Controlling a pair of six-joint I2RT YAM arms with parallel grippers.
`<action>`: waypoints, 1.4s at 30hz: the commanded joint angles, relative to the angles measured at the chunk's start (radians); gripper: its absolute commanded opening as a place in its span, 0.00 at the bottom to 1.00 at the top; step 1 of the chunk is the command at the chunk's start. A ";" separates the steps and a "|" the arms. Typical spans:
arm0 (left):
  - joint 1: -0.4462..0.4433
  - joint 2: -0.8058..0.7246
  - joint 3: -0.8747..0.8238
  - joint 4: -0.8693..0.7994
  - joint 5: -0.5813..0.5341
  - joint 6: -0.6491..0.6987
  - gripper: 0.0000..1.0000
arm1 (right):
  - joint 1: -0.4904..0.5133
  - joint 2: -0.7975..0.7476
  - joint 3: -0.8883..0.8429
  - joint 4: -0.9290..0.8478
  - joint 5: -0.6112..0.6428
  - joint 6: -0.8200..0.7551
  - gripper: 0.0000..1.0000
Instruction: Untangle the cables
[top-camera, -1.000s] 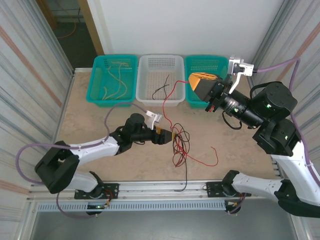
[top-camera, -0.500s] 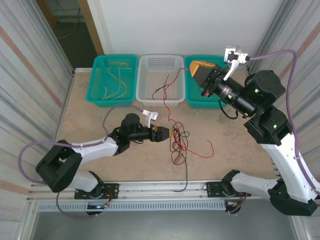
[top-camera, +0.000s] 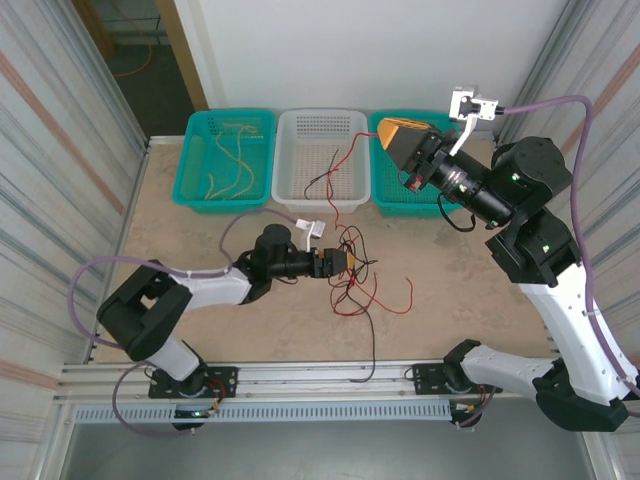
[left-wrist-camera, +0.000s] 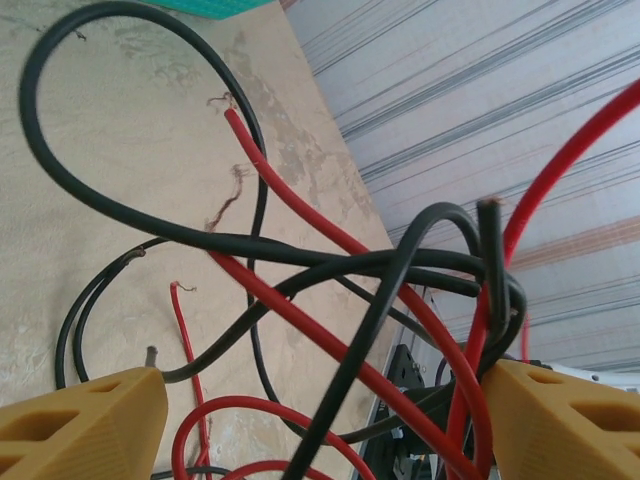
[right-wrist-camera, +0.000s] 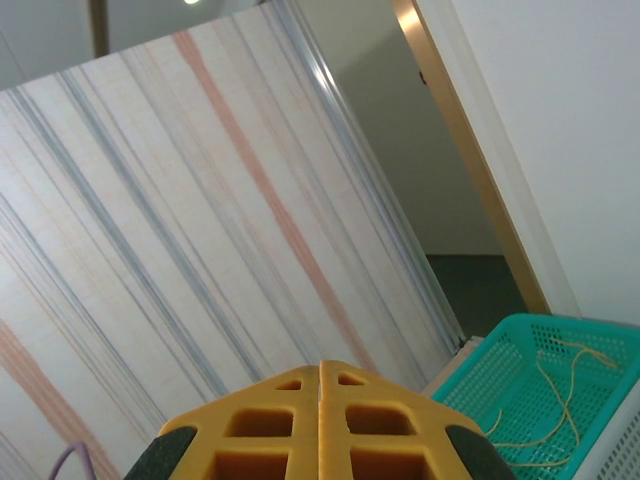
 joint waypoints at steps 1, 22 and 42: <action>-0.002 0.025 0.033 0.087 0.034 -0.025 0.84 | -0.010 -0.007 0.016 0.077 -0.036 0.033 0.00; -0.022 0.031 0.046 -0.262 -0.177 0.091 0.64 | -0.156 0.130 0.304 0.092 -0.043 0.072 0.00; 0.069 -0.092 -0.064 -0.481 -0.227 0.097 0.17 | -0.497 0.203 0.485 0.077 -0.101 0.188 0.00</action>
